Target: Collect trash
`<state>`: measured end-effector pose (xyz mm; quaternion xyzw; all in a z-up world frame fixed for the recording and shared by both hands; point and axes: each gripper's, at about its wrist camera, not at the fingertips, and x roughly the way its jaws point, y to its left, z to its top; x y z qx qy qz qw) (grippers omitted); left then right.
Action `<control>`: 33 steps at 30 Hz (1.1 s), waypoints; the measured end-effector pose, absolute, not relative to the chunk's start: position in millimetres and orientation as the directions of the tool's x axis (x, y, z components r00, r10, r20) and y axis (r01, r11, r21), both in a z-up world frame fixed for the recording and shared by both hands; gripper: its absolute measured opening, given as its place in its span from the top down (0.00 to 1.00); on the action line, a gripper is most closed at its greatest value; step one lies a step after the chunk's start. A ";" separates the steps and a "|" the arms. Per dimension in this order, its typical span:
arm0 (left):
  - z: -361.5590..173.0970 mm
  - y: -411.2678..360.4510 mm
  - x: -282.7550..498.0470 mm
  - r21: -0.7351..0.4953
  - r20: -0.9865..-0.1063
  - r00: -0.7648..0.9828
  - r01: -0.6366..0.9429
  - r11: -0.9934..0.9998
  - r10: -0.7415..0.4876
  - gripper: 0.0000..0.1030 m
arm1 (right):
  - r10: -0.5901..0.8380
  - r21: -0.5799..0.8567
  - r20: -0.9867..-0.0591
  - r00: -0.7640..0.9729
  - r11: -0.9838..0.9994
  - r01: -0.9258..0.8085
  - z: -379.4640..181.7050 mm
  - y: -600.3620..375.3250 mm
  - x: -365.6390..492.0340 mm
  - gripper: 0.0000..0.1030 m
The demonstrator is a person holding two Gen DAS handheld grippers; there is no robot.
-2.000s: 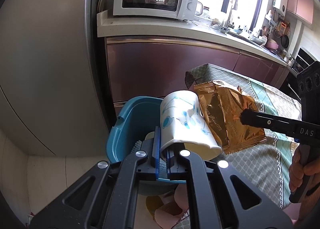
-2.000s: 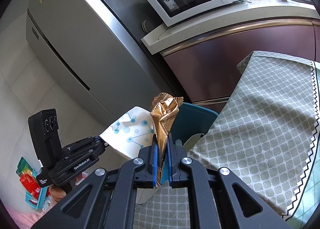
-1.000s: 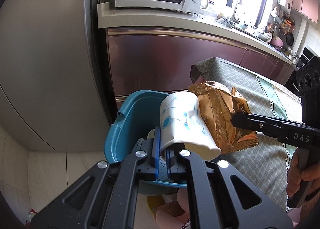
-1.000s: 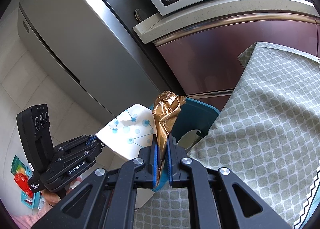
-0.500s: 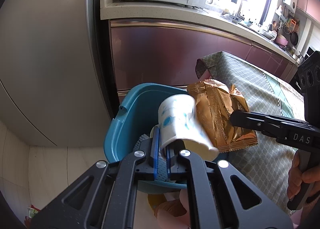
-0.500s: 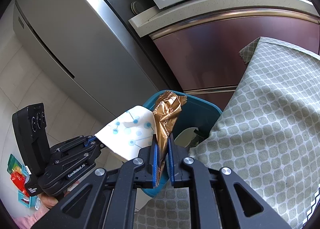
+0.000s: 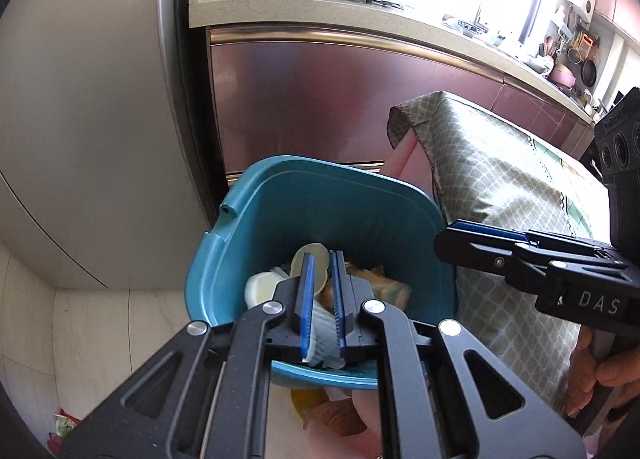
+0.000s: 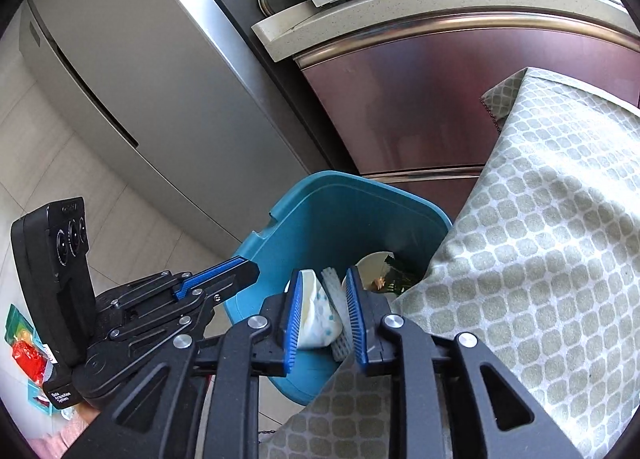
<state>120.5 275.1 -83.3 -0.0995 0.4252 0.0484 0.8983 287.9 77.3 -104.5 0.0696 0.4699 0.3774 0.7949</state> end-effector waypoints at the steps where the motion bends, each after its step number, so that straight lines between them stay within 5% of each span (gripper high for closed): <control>1: -82.8 274.7 119.3 -0.142 -0.772 0.636 -0.169 0.975 -0.002 0.90 | 0.666 0.467 -0.694 0.275 0.706 -0.532 -104.8 76.4 288.2 0.78; 9: -75.8 268.5 107.7 -0.166 -0.750 0.661 -0.158 0.973 -0.020 0.70 | 0.680 0.475 -0.677 0.282 0.696 -0.538 -102.6 62.0 275.8 0.71; 13: -66.7 266.0 96.1 -0.170 -0.726 0.688 -0.163 0.972 -0.012 0.44 | 0.685 0.457 -0.660 0.309 0.692 -0.559 -95.6 53.4 265.3 0.62; 22: -43.8 253.7 60.3 -0.160 -0.652 0.758 -0.166 0.973 0.022 0.09 | 0.666 0.376 -0.611 0.428 0.720 -0.583 -74.2 21.9 225.4 0.36; 26: -35.3 241.9 41.4 -0.158 -0.621 0.782 -0.180 0.971 0.044 0.06 | 0.644 0.328 -0.583 0.495 0.744 -0.582 -67.4 4.3 203.7 0.24; 33: -20.9 211.4 12.0 -0.123 -0.559 0.826 -0.162 0.979 0.066 0.06 | 0.607 0.264 -0.529 0.593 0.782 -0.565 -58.3 -25.7 167.2 0.17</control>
